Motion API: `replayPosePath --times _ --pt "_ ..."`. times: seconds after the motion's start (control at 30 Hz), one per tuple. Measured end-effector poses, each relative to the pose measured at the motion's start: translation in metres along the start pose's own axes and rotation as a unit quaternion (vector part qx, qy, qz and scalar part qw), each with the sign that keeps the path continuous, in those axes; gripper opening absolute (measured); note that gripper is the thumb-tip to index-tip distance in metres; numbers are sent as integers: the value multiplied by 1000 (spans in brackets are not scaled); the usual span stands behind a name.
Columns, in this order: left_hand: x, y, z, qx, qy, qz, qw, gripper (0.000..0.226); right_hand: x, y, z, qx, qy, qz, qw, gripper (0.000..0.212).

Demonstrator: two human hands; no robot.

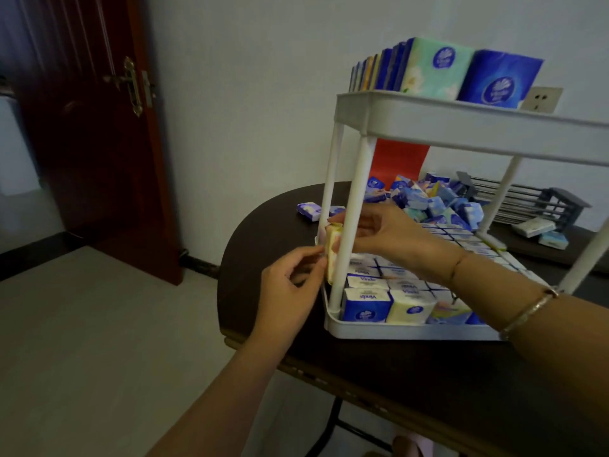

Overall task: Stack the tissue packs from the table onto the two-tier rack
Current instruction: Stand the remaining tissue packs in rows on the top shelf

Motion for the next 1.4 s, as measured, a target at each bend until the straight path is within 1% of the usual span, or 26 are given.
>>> replayPosePath --times 0.17,0.3,0.4,0.47,0.53,0.6,0.67,0.7,0.73,0.83,0.9,0.97,1.07,1.13,1.2,1.3,1.4 --pt "5 1 -2 -7 8 6 1000 20 -3 7 -5 35 -60 -104 992 35" --pt "0 1 0 -18 -3 79 997 14 2 13 -9 8 -44 -153 987 37" --pt "-6 4 4 -49 7 142 989 14 1 11 -16 -18 -39 -169 985 38" --pt "-10 4 8 -64 8 153 986 18 -1 10 -21 -39 -36 -178 983 37" --pt "-13 3 10 -61 -14 141 988 18 -1 10 -25 -63 -49 -197 977 36" --pt "-14 3 10 -42 -55 117 991 14 2 11 -27 -100 -71 -287 950 36" --pt "-11 3 8 -17 -87 88 992 15 10 9 -24 -117 -57 -380 916 51" --pt "-9 2 7 -10 -91 80 993 18 11 8 -23 -120 -42 -397 909 55" --pt "-7 1 6 -15 -91 77 993 21 13 8 -23 -122 -40 -395 909 56" --pt "-1 -3 1 -52 -92 74 992 28 13 7 -29 -114 -56 -333 934 55" --pt "5 -6 -5 -63 -103 60 991 34 17 2 -39 -81 -27 -287 954 58" --pt "12 -3 -14 -94 -133 35 986 39 24 -4 -48 -50 -10 -276 960 60" --pt "19 9 -27 -127 -186 -12 974 49 34 -16 -61 -17 18 -357 934 59" --pt "23 18 -30 -120 -202 -21 972 53 39 -23 -69 -24 65 -404 912 63" --pt "25 24 -29 -98 -202 -2 975 53 43 -26 -73 -44 98 -445 889 65" --pt "25 26 -23 -101 -186 42 976 56 42 -27 -71 -68 127 -443 885 66" --pt "28 23 -16 -141 -170 82 972 65 41 -29 -66 -75 144 -440 883 67"
Point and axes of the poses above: each hand's wrist, its own z-axis towards the middle knuckle, its own y-axis out of the palm, x = y × z, the point moved 1 cm from there along z, towards the middle knuckle
